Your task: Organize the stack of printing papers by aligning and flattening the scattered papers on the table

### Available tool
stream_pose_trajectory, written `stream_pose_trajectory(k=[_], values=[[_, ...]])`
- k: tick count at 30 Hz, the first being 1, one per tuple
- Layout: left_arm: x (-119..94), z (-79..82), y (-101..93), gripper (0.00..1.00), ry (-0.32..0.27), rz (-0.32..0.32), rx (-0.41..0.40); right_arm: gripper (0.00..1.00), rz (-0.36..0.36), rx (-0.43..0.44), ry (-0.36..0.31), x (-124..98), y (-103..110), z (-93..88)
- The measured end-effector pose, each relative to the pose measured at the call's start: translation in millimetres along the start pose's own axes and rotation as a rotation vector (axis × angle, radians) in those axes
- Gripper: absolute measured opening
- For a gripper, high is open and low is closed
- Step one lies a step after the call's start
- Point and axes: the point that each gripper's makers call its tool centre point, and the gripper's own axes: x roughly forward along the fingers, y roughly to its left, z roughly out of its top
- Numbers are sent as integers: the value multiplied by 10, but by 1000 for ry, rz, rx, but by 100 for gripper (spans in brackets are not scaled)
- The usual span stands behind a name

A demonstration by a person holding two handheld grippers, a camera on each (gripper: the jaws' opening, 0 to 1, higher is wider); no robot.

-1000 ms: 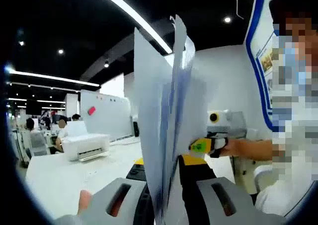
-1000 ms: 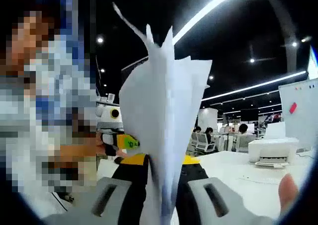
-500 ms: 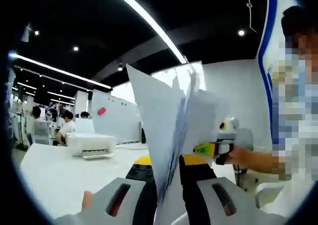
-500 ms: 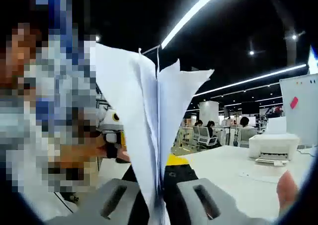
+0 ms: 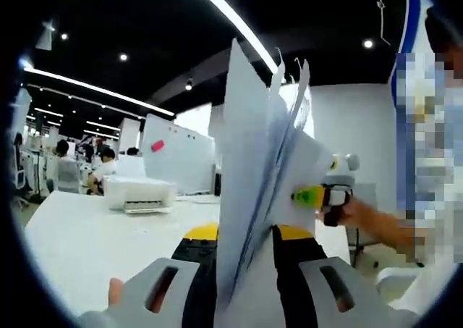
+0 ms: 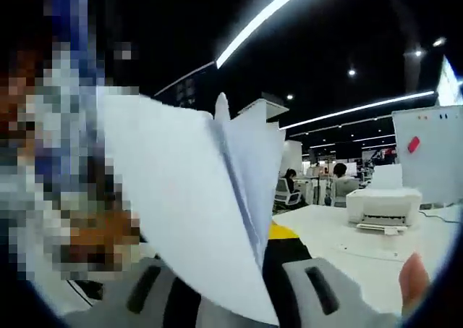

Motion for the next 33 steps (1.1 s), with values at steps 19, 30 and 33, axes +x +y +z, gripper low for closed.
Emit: stream_pose_trajectory(k=[19, 30, 33], values=[[72, -289, -87, 36, 124, -62, -41, 27, 65, -20, 29, 83, 33, 221], [264, -325, -115, 34, 145, -56, -95, 39, 44, -16, 52, 282, 29, 251], [271, -407, -158, 20, 183, -75, -53, 42, 2, -39, 44, 268, -59, 275]])
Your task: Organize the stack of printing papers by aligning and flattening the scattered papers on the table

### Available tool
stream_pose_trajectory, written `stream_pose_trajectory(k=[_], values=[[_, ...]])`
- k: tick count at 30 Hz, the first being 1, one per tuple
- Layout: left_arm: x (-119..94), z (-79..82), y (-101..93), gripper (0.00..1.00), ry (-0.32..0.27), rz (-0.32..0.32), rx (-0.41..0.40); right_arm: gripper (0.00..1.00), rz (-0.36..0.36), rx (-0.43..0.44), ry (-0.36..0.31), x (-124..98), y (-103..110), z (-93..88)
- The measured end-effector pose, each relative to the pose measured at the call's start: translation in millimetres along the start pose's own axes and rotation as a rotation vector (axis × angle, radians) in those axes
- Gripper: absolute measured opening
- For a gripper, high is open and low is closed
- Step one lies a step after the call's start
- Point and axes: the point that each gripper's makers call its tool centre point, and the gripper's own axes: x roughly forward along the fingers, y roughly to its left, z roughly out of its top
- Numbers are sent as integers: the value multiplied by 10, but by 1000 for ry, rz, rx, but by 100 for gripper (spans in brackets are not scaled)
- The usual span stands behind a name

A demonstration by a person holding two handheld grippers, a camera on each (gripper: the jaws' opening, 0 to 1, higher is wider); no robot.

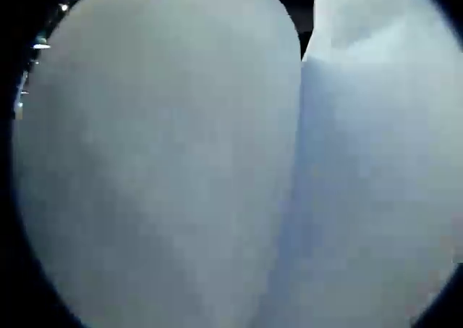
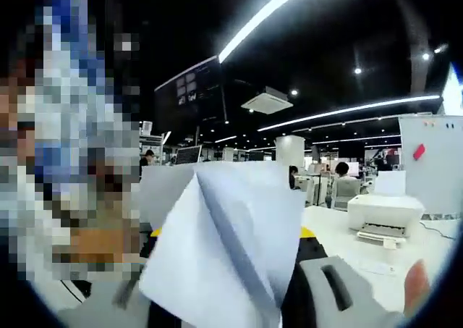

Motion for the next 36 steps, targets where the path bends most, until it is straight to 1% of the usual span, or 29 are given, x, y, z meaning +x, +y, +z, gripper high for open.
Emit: stream_pose_trajectory(k=[1, 2, 3, 5, 6, 8, 11, 12, 13, 14, 15, 16, 17, 18, 19, 21, 22, 23, 24, 27, 29, 30, 31, 32, 34, 35, 36], values=[[-5, 0, -3, 13, 0, 0, 0, 41, -1, 1, 0, -7, -8, 1], [-26, 10, -18, 8, -9, -17, -6, 42, -5, 4, -3, -37, -36, 6], [-39, 39, -55, 7, -29, -44, -7, 42, -10, 15, -11, -61, -61, 14], [-54, 37, -42, 6, -28, -35, -1, 43, -15, 29, -16, -105, -101, 14], [-70, 39, -46, 6, -31, -44, 26, 43, -14, 30, -14, -131, -114, 3], [-113, 35, -55, 6, -30, -55, 31, 44, -15, 26, -9, -210, -126, -55], [-154, 40, -61, 6, -33, -71, 45, 44, -19, 31, -9, -268, -130, -120], [-211, 49, -46, 6, -44, -69, 58, 44, -35, 55, -10, -323, -138, -211], [-226, 47, -44, 6, -45, -68, 61, 44, -50, 80, -10, -378, -145, -302], [-232, 47, -43, 6, -46, -68, 62, 44, -53, 80, -10, -387, -139, -329], [-259, 38, -56, 6, -56, -76, 64, 44, -94, 82, -22, -420, -175, -414], [-264, 29, -95, 6, -59, -91, 77, 45, -106, 62, -25, -430, -181, -498], [-268, 20, -126, 6, -61, -99, 87, 46, -124, 73, -33, -432, -223, -562], [-273, 21, -143, 6, -67, -103, 92, 48, -137, 92, -37, -434, -258, -589], [-280, 21, -180, 6, -68, -111, 102, 49, -136, 130, -57, -429, -281, -605], [-289, 19, -217, 9, -66, -114, 117, 50, -129, 248, -86, -411, -287, -629], [-290, 20, -224, 14, -65, -115, 120, 50, -115, 262, -87, -398, -263, -636], [-290, 19, -224, 19, -65, -115, 120, 50, -108, 265, -89, -385, -236, -633], [-289, 19, -224, 21, -65, -115, 120, 50, -101, 268, -91, -371, -209, -630], [-278, 14, -238, 21, -64, -119, 114, 49, -84, 263, -100, -311, -102, -611], [-261, -28, -204, 22, -41, -97, 115, 49, -45, 238, -82, -250, 27, -611], [-252, -49, -186, 22, -30, -85, 115, 50, -25, 226, -74, -220, 91, -611], [-238, -57, -186, 22, -29, -84, 112, 52, -26, 195, -71, -195, 129, -576], [-224, -64, -186, 22, -28, -82, 108, 53, -24, 189, -71, -167, 157, -550], [-195, -78, -185, 24, -26, -79, 101, 51, -20, 176, -70, -113, 212, -500], [-201, -80, -170, 25, -24, -70, 101, 50, -27, 188, -73, -126, 193, -494], [-203, -83, -163, 25, -22, -66, 102, 50, -27, 217, -86, -128, 200, -473]])
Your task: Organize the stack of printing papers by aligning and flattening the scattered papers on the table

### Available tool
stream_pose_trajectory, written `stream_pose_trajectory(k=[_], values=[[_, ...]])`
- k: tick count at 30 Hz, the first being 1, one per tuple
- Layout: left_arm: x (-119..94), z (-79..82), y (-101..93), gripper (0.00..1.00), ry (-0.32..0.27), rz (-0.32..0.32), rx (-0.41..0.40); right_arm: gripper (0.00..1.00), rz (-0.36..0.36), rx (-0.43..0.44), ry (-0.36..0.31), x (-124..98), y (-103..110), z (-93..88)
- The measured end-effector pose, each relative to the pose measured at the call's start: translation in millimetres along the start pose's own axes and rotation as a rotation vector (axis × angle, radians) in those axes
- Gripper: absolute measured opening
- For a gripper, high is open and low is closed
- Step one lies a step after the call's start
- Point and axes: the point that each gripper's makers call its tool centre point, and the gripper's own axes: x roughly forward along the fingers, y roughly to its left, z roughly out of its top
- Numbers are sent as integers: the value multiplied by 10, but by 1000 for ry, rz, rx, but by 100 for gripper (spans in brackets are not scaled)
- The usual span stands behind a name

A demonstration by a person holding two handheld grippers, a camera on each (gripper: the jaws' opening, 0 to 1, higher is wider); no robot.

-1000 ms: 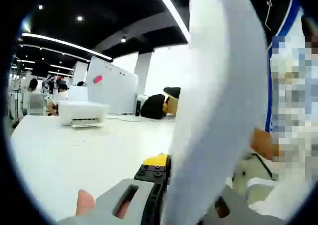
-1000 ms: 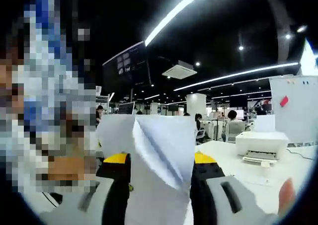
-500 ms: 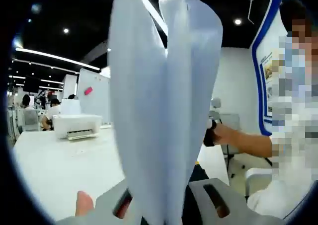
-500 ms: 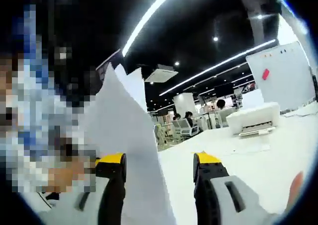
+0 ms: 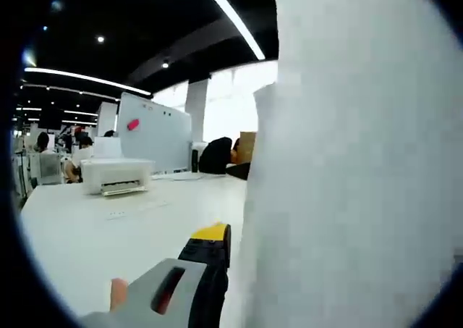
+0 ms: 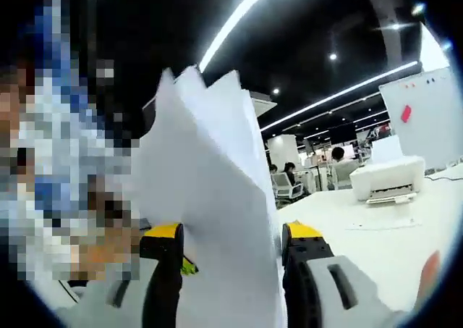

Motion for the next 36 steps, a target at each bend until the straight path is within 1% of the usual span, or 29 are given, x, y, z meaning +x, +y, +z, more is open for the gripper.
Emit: stream_pose_trajectory(k=[1, 2, 3, 4, 5, 6, 7, 9, 10, 13, 14, 15, 16, 18, 20, 21, 23, 24, 25, 26, 27, 28, 29, 31, 32, 33, 34, 35, 36], values=[[3, -1, -4, 25, 0, 0, -2, 51, 33, 17, -6, 7, 58, 9], [5, -3, -15, 24, 1, -6, -5, 50, 37, 7, 4, 0, 60, 2], [6, -4, -24, 22, 3, -12, -7, 50, 22, -5, 8, -8, 36, 14], [11, -1, -35, 17, 3, -17, -4, 49, 6, -19, -6, -9, 5, 42], [13, 1, -40, 13, 2, -20, -2, 49, 11, -19, -9, -7, 15, 44], [22, -1, -84, 10, 7, -45, 3, 50, 33, -13, -1, 4, 52, 28], [22, 2, -95, 8, 8, -53, 5, 51, 48, -22, 9, 4, 71, 13], [20, -2, -131, 7, 14, -79, 20, 50, 77, -48, 26, -3, 108, -11], [10, -4, -170, 7, 14, -109, 22, 49, 108, -69, 39, -27, 136, -28], [-35, 3, -300, 6, 8, -211, -6, 47, 192, -104, 49, -106, 187, -61], [-47, 10, -326, 6, 4, -233, -14, 46, 225, -112, 57, -138, 217, -83], [-69, 35, -370, 6, -12, -273, -39, 46, 262, -108, 59, -164, 249, -92], [-85, 60, -409, 6, -27, -309, -48, 46, 263, -96, 69, -174, 232, -105], [-116, 120, -465, 6, -60, -356, -72, 46, 293, -96, 86, -194, 246, -138], [-169, 201, -573, 6, -99, -427, -76, 47, 329, -64, 95, -205, 269, -152], [-193, 221, -615, 6, -106, -451, -62, 48, 351, -52, 95, -213, 295, -147], [-218, 227, -686, 6, -108, -478, -19, 49, 416, -3, 68, -238, 407, -86], [-238, 221, -737, 6, -102, -497, 13, 50, 442, 15, 64, -250, 457, -74], [-257, 197, -795, 6, -81, -517, 32, 50, 466, 30, 68, -265, 508, -74], [-275, 171, -854, 6, -64, -542, 65, 50, 518, 26, 67, -295, 623, -64], [-279, 165, -891, 6, -60, -549, 104, 51, 542, 9, 64, -304, 684, -55], [-268, 172, -906, 6, -60, -538, 116, 49, 546, 1, 66, -309, 722, -44], [-262, 171, -916, 6, -56, -537, 114, 39, 554, -9, 70, -317, 755, -42], [-236, 151, -877, 6, -37, -519, 119, 12, 570, -114, 61, -354, 818, -32], [-223, 141, -858, 6, -28, -510, 121, 2, 578, -167, 57, -372, 849, -27], [-210, 134, -812, 6, -20, -488, 120, 0, 564, -194, 55, -372, 844, -26], [-187, 136, -735, 6, -12, -448, 95, 0, 557, -220, 46, -382, 855, -14], [-195, 159, -716, 6, -23, -462, 75, 0, 538, -214, 54, -388, 847, -17], [-200, 161, -711, 7, -23, -464, 66, 0, 547, -211, 48, -389, 873, -4]])
